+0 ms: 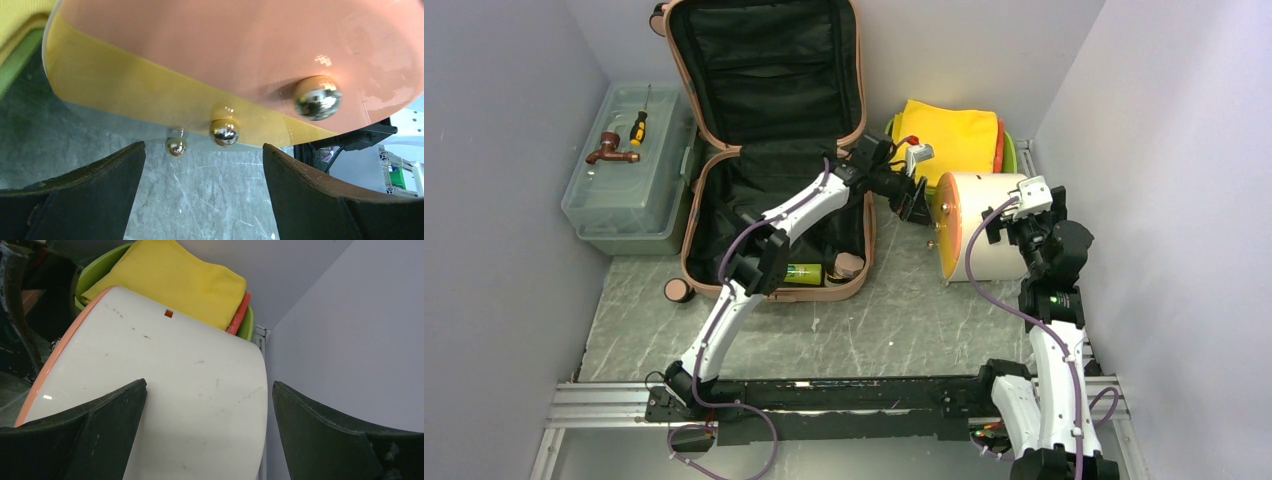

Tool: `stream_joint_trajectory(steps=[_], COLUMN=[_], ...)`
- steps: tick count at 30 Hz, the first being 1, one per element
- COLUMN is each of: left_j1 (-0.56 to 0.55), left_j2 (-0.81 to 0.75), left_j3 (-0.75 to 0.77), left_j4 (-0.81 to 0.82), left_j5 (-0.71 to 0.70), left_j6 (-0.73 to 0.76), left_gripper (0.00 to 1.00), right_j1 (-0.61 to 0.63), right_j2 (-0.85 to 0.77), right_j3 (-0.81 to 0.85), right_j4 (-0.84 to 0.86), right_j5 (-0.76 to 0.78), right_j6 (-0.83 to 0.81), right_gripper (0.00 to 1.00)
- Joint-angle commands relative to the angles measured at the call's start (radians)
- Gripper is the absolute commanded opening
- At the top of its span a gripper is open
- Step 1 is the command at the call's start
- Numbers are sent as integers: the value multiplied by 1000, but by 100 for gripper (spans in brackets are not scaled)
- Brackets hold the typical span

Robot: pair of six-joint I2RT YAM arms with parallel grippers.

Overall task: Open, take out, and arrange the luggage
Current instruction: Open the drawer in the storage box.

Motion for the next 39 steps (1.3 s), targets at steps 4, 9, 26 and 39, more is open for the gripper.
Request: stream_joint_trajectory(steps=[4,9,26,39], left_j1=[-18,-28,-38,-35], left_j2=[46,59,105,102], left_j3=[52,74,121,149], left_j4=[-4,6,35,6], left_j5=[32,45,90,69], left_j6=[-11,-25,-86,-56], left_gripper=[90,85,60,31], right_j1=[20,30,87,90], right_j2=[17,24,57,67], right_j3=[-3,-2,0,2], right_j4=[-39,-42,-41,-43], right_j5=[-21,-24,24,29], right_j6=[-29,-34,-59,-62], right_gripper=[100,100,100,100])
